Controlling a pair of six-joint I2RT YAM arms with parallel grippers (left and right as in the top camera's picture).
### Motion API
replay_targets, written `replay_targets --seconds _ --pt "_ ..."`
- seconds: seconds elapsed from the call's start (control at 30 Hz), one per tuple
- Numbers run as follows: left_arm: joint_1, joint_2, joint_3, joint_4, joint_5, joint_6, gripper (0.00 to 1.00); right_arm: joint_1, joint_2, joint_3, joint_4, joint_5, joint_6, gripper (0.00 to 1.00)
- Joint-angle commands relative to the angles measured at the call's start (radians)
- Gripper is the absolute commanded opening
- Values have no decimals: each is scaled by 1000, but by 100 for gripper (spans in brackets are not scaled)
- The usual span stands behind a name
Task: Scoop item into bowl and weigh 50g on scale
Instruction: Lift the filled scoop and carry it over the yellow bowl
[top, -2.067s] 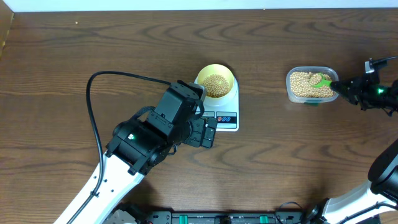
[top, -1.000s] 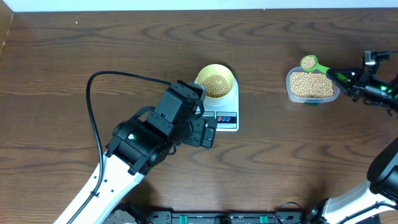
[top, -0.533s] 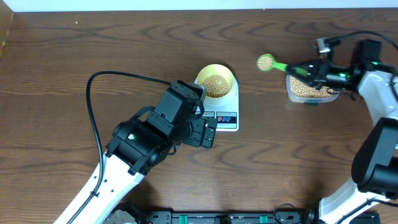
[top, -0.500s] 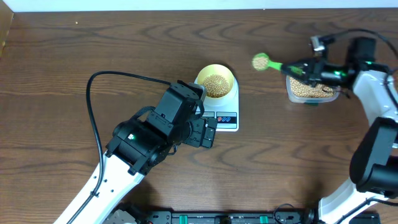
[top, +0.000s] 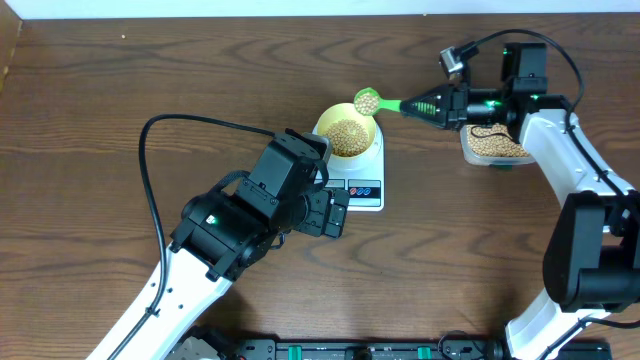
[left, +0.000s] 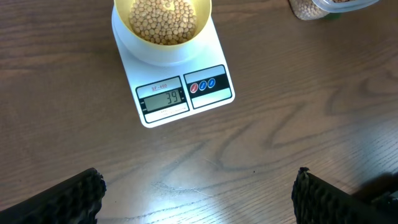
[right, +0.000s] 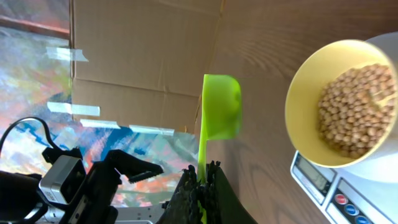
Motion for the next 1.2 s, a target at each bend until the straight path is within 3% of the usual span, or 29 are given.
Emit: replay_targets --seconds 0.0,0.47,1.17 --pt "3 1 16 -3 -5 1 98 25 -8 2 3 -26 22 1" --pt "3 1 16 -3 -5 1 98 116 -8 2 -64 187 -92 1" --pt "3 1 16 -3 -5 1 98 125 -27 7 -163 456 -202 1"
